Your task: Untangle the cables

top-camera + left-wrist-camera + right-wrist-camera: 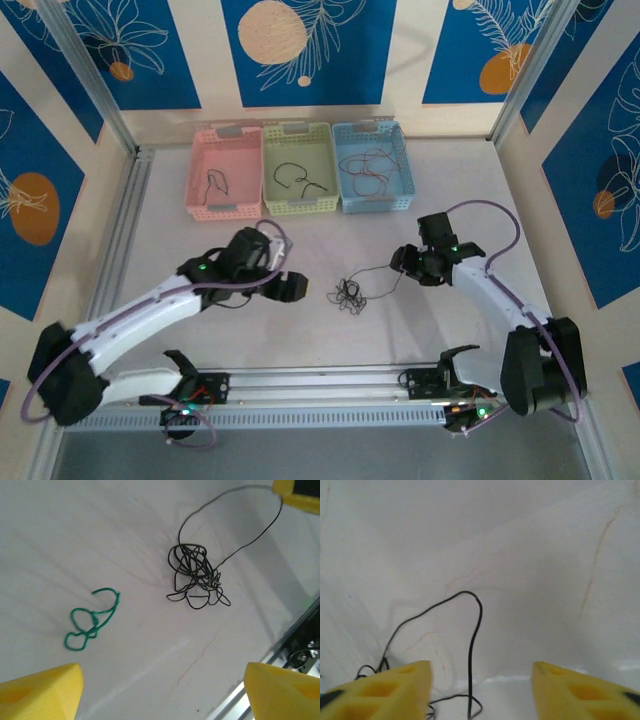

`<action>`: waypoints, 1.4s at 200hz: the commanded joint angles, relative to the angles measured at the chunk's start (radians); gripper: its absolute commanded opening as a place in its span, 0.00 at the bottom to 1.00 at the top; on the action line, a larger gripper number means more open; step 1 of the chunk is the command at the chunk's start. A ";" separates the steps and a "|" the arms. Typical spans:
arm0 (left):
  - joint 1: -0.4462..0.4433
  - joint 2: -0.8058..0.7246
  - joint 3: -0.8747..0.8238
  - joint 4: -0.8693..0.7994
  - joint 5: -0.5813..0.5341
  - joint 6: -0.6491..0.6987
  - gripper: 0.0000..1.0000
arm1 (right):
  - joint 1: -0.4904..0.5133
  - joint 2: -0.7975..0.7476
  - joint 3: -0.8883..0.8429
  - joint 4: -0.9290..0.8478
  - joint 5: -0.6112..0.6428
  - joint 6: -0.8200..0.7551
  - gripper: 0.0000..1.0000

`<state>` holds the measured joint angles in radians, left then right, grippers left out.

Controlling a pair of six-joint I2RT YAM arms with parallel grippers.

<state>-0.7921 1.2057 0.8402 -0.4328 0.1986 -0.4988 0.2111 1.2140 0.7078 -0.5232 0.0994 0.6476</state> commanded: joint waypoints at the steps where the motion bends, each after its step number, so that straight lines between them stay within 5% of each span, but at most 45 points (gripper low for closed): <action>1: -0.053 0.138 0.096 0.110 -0.022 0.016 0.81 | -0.017 0.042 -0.027 0.111 -0.172 -0.026 0.34; 18: -0.088 0.263 0.167 0.115 -0.025 0.042 0.77 | -0.018 0.050 -0.038 0.144 -0.179 -0.033 0.18; 32: -0.100 0.349 0.206 0.116 -0.022 0.058 0.72 | -0.025 0.034 -0.050 0.149 -0.165 -0.035 0.14; 98: -0.109 0.555 0.275 0.133 0.016 0.122 0.61 | -0.040 0.022 -0.070 0.161 -0.165 -0.033 0.12; 193: -0.108 0.550 0.151 0.225 0.065 0.120 0.46 | -0.041 0.033 -0.070 0.160 -0.171 -0.034 0.10; 239: -0.108 0.558 0.157 0.221 0.049 0.128 0.46 | -0.039 0.038 -0.069 0.160 -0.177 -0.032 0.10; 280: -0.108 0.541 0.144 0.231 0.041 0.144 0.69 | -0.038 0.039 -0.069 0.158 -0.178 -0.032 0.09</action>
<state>-0.8909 1.7622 0.9890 -0.2169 0.2340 -0.3786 0.1745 1.2476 0.6476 -0.3588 -0.0532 0.6277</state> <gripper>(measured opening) 0.671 0.096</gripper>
